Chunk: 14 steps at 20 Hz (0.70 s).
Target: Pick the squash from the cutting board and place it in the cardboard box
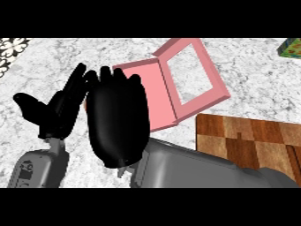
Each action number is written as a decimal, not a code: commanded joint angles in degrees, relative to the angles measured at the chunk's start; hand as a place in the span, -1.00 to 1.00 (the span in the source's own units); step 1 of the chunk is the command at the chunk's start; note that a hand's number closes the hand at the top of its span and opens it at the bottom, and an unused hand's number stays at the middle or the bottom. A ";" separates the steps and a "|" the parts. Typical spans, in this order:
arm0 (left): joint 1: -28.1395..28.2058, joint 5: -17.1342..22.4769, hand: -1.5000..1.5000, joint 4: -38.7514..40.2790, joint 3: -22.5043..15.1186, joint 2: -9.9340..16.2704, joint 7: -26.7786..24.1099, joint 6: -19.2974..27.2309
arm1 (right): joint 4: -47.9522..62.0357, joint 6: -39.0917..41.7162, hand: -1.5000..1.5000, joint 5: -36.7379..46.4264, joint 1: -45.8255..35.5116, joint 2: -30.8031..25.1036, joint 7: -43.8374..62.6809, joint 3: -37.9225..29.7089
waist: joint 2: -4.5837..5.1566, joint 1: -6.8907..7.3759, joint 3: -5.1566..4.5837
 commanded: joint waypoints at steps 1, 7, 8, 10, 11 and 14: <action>1.19 0.23 0.00 0.66 0.43 0.57 -0.57 -0.63 | 3.40 -1.54 1.00 -1.63 -6.79 0.59 12.81 -2.11 | 0.12 -0.28 -0.08; -0.58 -0.28 0.00 0.90 0.94 0.35 -0.90 0.45 | 11.33 -5.17 1.00 -4.65 -11.67 0.58 15.10 -3.51 | 0.95 -0.89 0.02; 2.04 -0.02 0.00 0.15 0.54 0.19 -1.39 -0.07 | 11.91 -3.64 1.00 -4.03 -13.41 0.58 16.82 -3.91 | 0.35 -1.74 0.06; -0.31 -0.67 0.00 0.44 1.05 0.34 -0.90 1.00 | 16.84 -3.64 1.00 -3.74 -15.97 0.58 15.92 -3.71 | 0.81 -1.92 0.04; 0.01 -0.44 0.00 0.74 0.97 -0.04 -0.98 0.99 | 17.55 -1.74 1.00 -3.97 -17.82 0.58 17.17 -2.95 | 0.57 -1.85 -0.02; 1.04 -0.06 0.00 0.17 1.50 0.33 -0.92 0.84 | 20.77 -3.91 1.00 -4.55 -17.92 0.58 18.17 -1.41 | 0.66 -2.87 0.12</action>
